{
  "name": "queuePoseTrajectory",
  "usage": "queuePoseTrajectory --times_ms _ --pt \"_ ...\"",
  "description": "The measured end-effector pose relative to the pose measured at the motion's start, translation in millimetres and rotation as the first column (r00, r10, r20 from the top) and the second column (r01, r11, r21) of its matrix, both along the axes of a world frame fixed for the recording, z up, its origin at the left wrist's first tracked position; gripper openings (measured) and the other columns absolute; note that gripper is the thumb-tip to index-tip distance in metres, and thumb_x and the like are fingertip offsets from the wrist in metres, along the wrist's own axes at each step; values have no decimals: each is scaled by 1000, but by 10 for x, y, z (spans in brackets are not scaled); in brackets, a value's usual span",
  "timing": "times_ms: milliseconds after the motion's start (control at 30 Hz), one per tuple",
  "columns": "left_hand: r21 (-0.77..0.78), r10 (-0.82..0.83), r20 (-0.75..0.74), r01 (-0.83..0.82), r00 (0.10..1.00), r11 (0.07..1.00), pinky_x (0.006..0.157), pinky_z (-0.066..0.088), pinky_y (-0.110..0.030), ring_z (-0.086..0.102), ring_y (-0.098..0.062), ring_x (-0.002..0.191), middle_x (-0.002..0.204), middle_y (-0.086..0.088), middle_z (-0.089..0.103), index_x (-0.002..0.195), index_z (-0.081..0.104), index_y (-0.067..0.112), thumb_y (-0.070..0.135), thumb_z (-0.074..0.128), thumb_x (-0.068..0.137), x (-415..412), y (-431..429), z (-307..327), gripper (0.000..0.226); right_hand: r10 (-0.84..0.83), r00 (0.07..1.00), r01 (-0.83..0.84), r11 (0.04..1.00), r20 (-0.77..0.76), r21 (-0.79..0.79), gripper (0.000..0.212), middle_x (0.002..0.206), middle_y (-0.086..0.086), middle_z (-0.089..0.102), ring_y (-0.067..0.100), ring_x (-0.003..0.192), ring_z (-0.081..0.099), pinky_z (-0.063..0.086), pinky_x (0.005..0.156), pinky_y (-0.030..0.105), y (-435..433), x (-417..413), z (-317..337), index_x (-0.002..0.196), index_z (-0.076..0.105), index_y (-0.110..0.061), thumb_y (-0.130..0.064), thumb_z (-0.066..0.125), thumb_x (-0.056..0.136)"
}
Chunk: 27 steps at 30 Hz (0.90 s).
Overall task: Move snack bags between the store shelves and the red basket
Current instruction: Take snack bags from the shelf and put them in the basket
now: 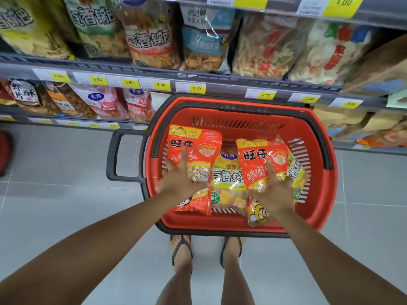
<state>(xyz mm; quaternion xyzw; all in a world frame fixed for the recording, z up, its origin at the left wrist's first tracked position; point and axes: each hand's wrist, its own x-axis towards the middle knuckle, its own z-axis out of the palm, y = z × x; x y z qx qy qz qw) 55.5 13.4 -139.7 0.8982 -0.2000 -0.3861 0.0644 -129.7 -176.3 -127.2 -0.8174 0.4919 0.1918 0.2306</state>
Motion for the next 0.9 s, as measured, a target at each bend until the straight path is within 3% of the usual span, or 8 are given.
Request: queuePoseTrajectory --times_ms 67,133,367,500,600,667,767,900 --pt "-5 35 -37 -35 999 999 100 41 -51 16 -48 142 157 -25 -11 147 -24 38 86 62 56 -21 -61 16 134 3 1000 -3 1000 12 -5 113 122 18 32 16 75 45 46 80 33 -7 -13 -17 148 -7 -49 -57 74 71" --pt "-9 75 -50 -75 996 997 100 42 -50 16 -49 141 156 -26 -14 147 -24 38 82 67 56 -48 -104 -24 136 -2 999 3 1000 40 -16 112 110 15 38 13 68 41 47 74 31 -19 -33 -75 146 -7 -51 -55 75 70" --pt "-68 126 -34 -128 991 989 80 54 -42 51 -43 109 139 -26 22 145 -22 43 60 80 59 -22 -191 -51 135 34 991 -30 999 128 -32 102 93 12 46 18 68 46 41 64 27 -51 -125 -154 146 0 -48 -44 74 76" --pt "-52 96 4 -95 995 994 88 48 -43 41 -44 123 140 -26 21 149 -16 39 49 81 66 -15 -209 159 128 68 988 -65 998 137 -23 98 89 12 56 14 78 44 44 63 28 -67 -180 -58 150 5 -44 -41 72 79" --pt "-60 75 55 -72 996 996 88 48 -43 39 -46 125 143 -28 20 148 -17 41 51 81 65 15 -235 357 129 83 986 -81 996 143 -22 96 89 12 59 11 74 41 44 62 25 -123 -159 128 150 7 -43 -41 72 78" --pt "-65 71 66 -67 995 996 90 50 -45 41 -46 122 140 -28 23 147 -18 42 53 80 64 68 -284 540 129 85 983 -82 996 164 -24 97 88 13 60 10 71 45 46 65 25 -192 -114 314 147 5 -47 -41 72 77" --pt "-107 66 80 -58 995 993 83 52 -45 46 -40 109 127 -21 31 147 -17 41 55 78 64 151 -405 957 127 116 969 -107 993 217 -54 98 87 12 58 18 72 55 55 75 37 -297 -15 740 144 7 -51 -39 75 74" --pt "-184 49 115 -28 992 983 80 52 -44 50 -41 104 126 -21 29 147 -16 41 55 77 66 231 -564 1572 125 115 973 -98 991 202 -93 95 100 6 50 17 70 58 55 65 33 -461 130 1406 146 11 -49 -41 74 76"
